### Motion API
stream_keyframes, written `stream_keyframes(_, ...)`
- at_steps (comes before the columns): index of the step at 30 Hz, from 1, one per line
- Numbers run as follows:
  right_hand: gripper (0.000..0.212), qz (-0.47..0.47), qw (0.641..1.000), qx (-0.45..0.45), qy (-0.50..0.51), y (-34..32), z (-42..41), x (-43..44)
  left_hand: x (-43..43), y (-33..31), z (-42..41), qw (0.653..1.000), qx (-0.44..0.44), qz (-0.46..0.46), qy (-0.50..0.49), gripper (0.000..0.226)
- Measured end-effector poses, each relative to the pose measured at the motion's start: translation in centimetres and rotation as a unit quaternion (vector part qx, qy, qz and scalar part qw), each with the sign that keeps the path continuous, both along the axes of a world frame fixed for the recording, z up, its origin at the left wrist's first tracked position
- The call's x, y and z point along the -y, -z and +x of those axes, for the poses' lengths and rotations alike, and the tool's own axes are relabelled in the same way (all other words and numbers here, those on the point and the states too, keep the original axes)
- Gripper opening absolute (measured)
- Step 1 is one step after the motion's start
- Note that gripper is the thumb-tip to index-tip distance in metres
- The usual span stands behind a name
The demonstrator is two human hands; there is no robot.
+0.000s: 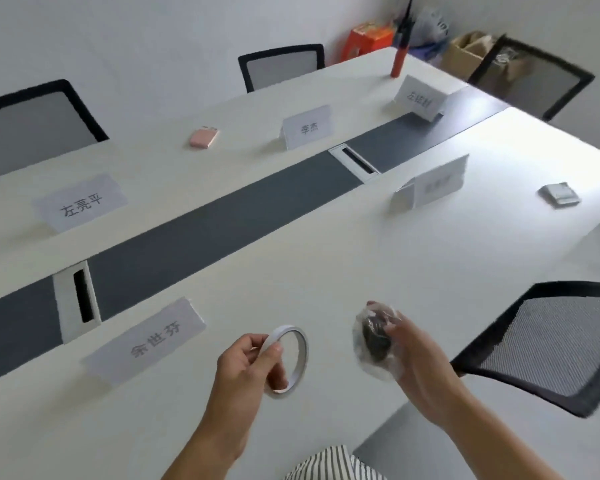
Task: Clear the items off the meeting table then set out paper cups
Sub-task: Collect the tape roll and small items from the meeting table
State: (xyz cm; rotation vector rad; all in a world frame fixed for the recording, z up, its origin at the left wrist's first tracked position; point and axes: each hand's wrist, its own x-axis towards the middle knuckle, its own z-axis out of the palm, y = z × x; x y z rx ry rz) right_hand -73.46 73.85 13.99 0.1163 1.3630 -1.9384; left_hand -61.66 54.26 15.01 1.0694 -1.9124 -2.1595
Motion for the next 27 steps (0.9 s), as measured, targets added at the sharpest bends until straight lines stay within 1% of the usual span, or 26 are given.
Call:
stream_keyframes(1, 0.033, 0.021, 0.999, -0.028, 0.013, -0.7, 1.0, -1.5, -1.8, -0.2, -0.7, 1.000, -0.002, 0.018, 0.021, 0.010)
stream_keyframes(2, 0.043, 0.066, 0.995, -0.071, 0.026, -1.0, 2.0, -3.0, -3.7, -0.4, -1.3, 0.999, -0.002, 0.036, 0.040, 0.010)
stream_keyframes(4, 0.060, 0.147, 0.975, -0.159, 0.052, -1.6, 4.0, -5.7, -7.7, -0.7, -2.3, 0.995, 0.005, 0.061, 0.081, 0.012)
stream_keyframes(5, 0.064, 0.172, 0.963, -0.199, 0.063, -1.8, 5.1, -7.1, -9.7, -1.0, -2.7, 0.992, 0.010, 0.069, 0.104, 0.014)
stream_keyframes(8, 0.063, 0.255, 0.922, -0.281, 0.082, -1.0, 8.0, -12.1, -15.8, -1.9, -2.8, 0.981, 0.017, 0.091, 0.169, 0.015)
stream_keyframes(11, 0.061, 0.292, 0.894, -0.321, 0.108, -0.3, 10.9, -17.5, -21.1, -2.2, -2.2, 0.970, 0.024, 0.080, 0.228, 0.013)
stream_keyframes(13, 0.061, 0.292, 0.889, -0.332, 0.116, 0.0, 12.5, -21.0, -24.2, -2.0, -1.8, 0.964, 0.026, 0.078, 0.251, 0.013)
stream_keyframes(16, 0.054, 0.295, 0.882, -0.338, 0.146, 0.2, 14.2, -25.5, -28.6, -2.0, -1.7, 0.952, 0.029, 0.071, 0.297, 0.016)
stream_keyframes(18, 0.055, 0.312, 0.869, -0.336, 0.186, 0.2, 14.4, -27.9, -31.5, -2.6, -2.1, 0.938, 0.026, 0.062, 0.340, 0.025)
stream_keyframes(21, 0.056, 0.354, 0.839, -0.317, 0.264, 0.5, 13.5, -31.0, -35.2, -3.4, -3.9, 0.918, 0.014, 0.043, 0.395, 0.039)
stream_keyframes(22, 0.055, 0.364, 0.832, -0.307, 0.285, 0.5, 12.9, -32.0, -36.4, -3.5, -4.9, 0.910, 0.010, 0.039, 0.412, 0.039)
stream_keyframes(24, 0.052, 0.380, 0.820, -0.296, 0.310, 0.9, 11.4, -34.1, -38.6, -3.0, -7.3, 0.898, 0.006, 0.028, 0.439, 0.029)
stream_keyframes(27, 0.049, 0.389, 0.820, -0.284, 0.308, 1.1, 8.3, -37.3, -41.9, -2.0, -11.3, 0.880, 0.001, 0.001, 0.475, 0.021)
